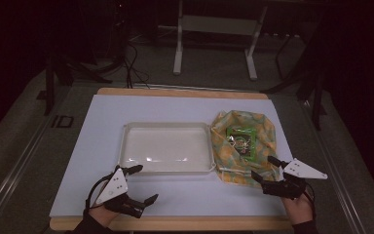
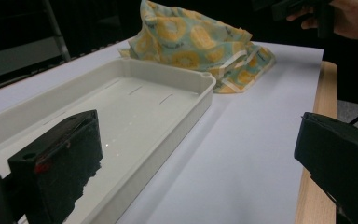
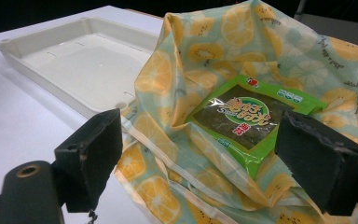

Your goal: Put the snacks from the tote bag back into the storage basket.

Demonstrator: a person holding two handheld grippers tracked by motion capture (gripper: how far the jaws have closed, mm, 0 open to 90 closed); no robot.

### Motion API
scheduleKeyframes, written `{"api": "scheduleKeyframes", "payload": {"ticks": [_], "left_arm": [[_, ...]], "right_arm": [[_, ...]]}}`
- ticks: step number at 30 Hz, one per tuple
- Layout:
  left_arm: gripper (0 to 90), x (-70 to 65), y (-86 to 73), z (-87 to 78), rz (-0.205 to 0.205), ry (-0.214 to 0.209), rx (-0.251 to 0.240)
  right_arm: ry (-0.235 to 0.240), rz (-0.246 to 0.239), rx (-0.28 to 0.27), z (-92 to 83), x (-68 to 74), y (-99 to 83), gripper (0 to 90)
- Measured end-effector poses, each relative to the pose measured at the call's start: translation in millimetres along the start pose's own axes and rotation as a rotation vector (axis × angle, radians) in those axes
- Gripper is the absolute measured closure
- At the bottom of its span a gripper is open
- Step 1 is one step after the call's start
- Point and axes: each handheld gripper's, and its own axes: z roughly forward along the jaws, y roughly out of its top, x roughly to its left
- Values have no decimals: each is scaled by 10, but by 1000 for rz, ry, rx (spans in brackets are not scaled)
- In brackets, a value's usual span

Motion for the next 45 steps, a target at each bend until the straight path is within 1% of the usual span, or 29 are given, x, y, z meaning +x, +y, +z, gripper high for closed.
{"api": "scheduleKeyframes", "payload": {"ticks": [1, 3, 5, 9, 14, 17, 18, 20, 21, 25, 29, 32, 33, 35, 37, 39, 41, 43, 45], "left_arm": [[13, 0, 0, 0, 0, 0, 0], [13, 1, 2, -2, -14, -8, -4], [13, 2, 4, -3, -18, -13, -6], [13, -6, 5, -3, -15, -17, -5], [13, -13, 4, 5, -7, -18, -1], [13, -10, 5, 2, -9, -18, -2], [13, -11, 6, 1, -9, -20, -2], [13, -15, 5, 3, -7, -24, -1], [13, -17, 5, 4, -5, -26, 2], [13, -27, 6, 8, 0, -30, 1], [13, -30, 3, 11, 3, -29, 4], [13, -38, -8, 6, 10, -37, 6], [13, -41, -13, 8, 15, -36, 7], [13, -44, -19, 10, 17, -37, 10], [13, -48, -19, 9, 17, -38, 6], [13, -52, -18, 8, 20, -37, 4], [13, -56, -18, 8, 20, -36, 3], [13, -67, -15, 6, 23, -32, 0], [13, -75, -13, 8, 20, -39, -1]], "right_arm": [[-12, -10, 2, -3, 6, 1, 153], [-23, -32, 7, -6, 20, -3, 154], [-40, -70, 17, 4, 36, -13, 170], [-34, -105, 43, 31, 58, -25, 171], [-36, -124, 43, 22, 92, -15, 170], [-41, -142, 42, 17, 122, 1, 171], [-37, -154, 45, 18, 129, 10, 171], [-18, -162, 47, 23, 148, 29, 173], [-16, -167, 46, 25, 157, 34, 173], [3, -180, 68, 37, 208, 57, 173], [26, -189, 63, 26, 252, 98, 173], [52, -164, 57, 2, 268, 141, 173], [55, -169, 52, -6, 268, 154, 173], [49, -176, 41, -25, 277, 176, 172], [51, -167, 36, -45, 284, 200, 172], [54, -164, 19, -65, 283, 225, 172], [40, -179, 8, -88, 283, 254, 172], [37, -177, -9, -120, 274, 284, 172], [33, -176, -24, -150, 259, 315, 172]]}}
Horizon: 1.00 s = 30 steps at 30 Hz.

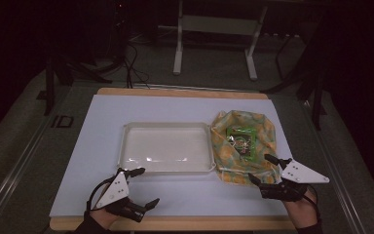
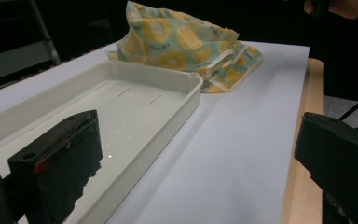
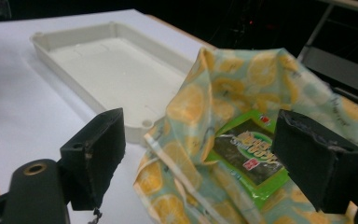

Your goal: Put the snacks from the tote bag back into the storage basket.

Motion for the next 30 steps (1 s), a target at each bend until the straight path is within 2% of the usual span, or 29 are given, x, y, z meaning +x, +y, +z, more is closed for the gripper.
{"api": "scheduleKeyframes", "payload": {"ticks": [8, 11, 22, 30], "left_arm": [[13, -29, 5, 14, 4, -9, 3], [13, -26, 5, 16, 2, -8, 2], [13, -36, 3, 19, 4, -9, 8], [13, -38, 3, 18, 6, -9, 9]], "right_arm": [[-22, -11, -49, -105, -34, 137, 172], [-17, 7, -38, -109, -43, 186, 172], [-49, -3, -55, -111, -123, 357, 172], [-58, 25, -55, -66, -217, 432, 172]]}}
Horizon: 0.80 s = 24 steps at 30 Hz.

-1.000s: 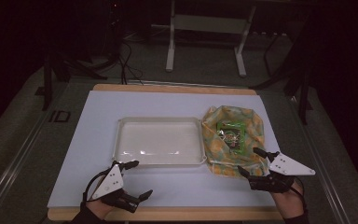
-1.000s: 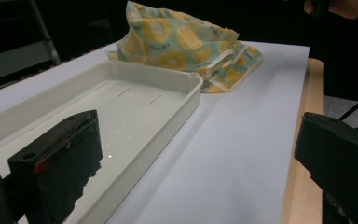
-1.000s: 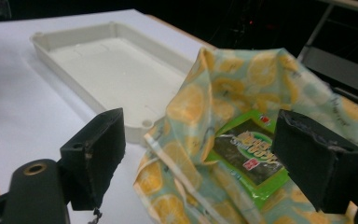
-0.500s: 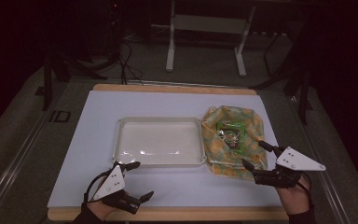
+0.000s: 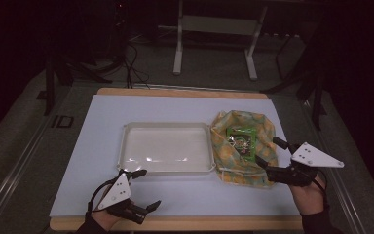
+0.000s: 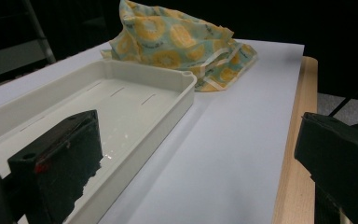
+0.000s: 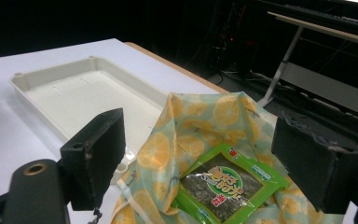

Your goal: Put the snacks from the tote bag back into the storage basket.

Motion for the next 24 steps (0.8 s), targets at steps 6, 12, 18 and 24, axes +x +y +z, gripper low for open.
{"api": "scheduleKeyframes", "payload": {"ticks": [6, 12, 18, 24], "left_arm": [[13, -2, 0, -2, 2, -1, 2], [13, -7, -1, -9, -1, -3, 4], [13, -12, 1, -5, 3, -6, 6], [13, -11, 2, -2, 1, -6, 6]], "right_arm": [[-6, 7, -1, 88, -75, 19, 172], [-13, 44, 16, 186, -174, 25, 172], [-47, 51, 62, 300, -258, -17, 145], [-63, 101, 100, 400, -377, -66, 148]]}}
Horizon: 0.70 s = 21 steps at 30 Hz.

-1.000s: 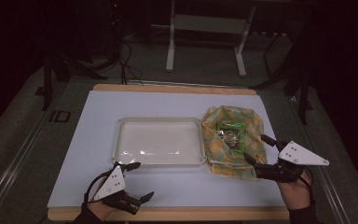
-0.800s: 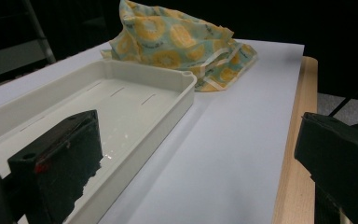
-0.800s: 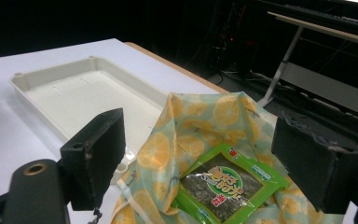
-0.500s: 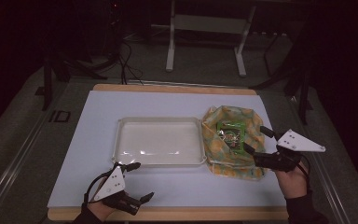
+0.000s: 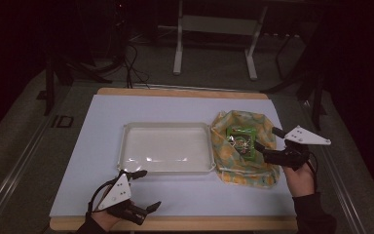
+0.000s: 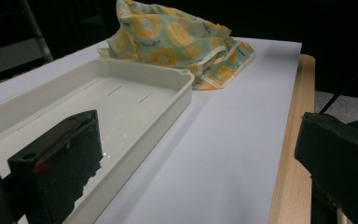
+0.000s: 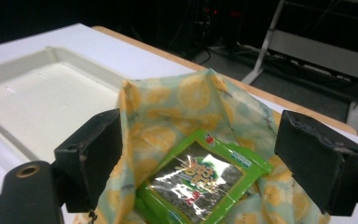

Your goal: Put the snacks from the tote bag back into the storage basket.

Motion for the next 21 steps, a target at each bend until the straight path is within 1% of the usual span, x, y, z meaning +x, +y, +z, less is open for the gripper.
{"api": "scheduleKeyframes", "payload": {"ticks": [1, 3, 5, 6, 11, 12, 13, 14, 15, 16, 17, 18, 19, 20, 21], "left_arm": [[13, 1, 0, 1, 0, 0, 0], [13, 1, -1, 3, -1, -1, 1], [13, 0, -1, 5, -1, -3, 2], [13, 0, -1, 6, -2, -4, 2], [13, -1, -2, 9, -2, -9, 7], [13, -1, -2, 9, -1, -9, 9], [13, 0, -2, 10, -2, -10, 9], [13, 0, -2, 11, -2, -11, 10], [13, 0, -2, 12, -3, -12, 10], [13, 0, -2, 12, -3, -12, 10], [13, 0, -2, 13, -4, -13, 10], [13, 0, -2, 13, -4, -13, 11], [13, 0, -2, 13, -4, -14, 11], [13, 0, -2, 14, -4, -15, 13], [13, 0, -3, 15, -4, -15, 13]], "right_arm": [[-7, -5, 11, 18, -14, -5, 149], [2, 11, 21, 49, -44, -17, 166], [-11, 14, 44, 86, -72, -30, 179], [-5, 20, 54, 104, -85, -37, 193], [-45, 26, 97, 204, -147, -77, 179], [-46, 23, 108, 223, -152, -84, 187], [-46, 10, 133, 249, -162, -90, 189], [-54, 23, 157, 273, -169, -103, 189], [-56, 48, 178, 293, -182, -113, 196], [-42, 64, 169, 306, -207, -128, 225], [-40, 80, 171, 323, -228, -142, 223], [-53, 75, 203, 351, -241, -153, 196], [-79, 66, 233, 376, -252, -166, 191], [-81, 73, 227, 392, -268, -181, 193], [-66, 100, 218, 405, -290, -194, 193]]}}
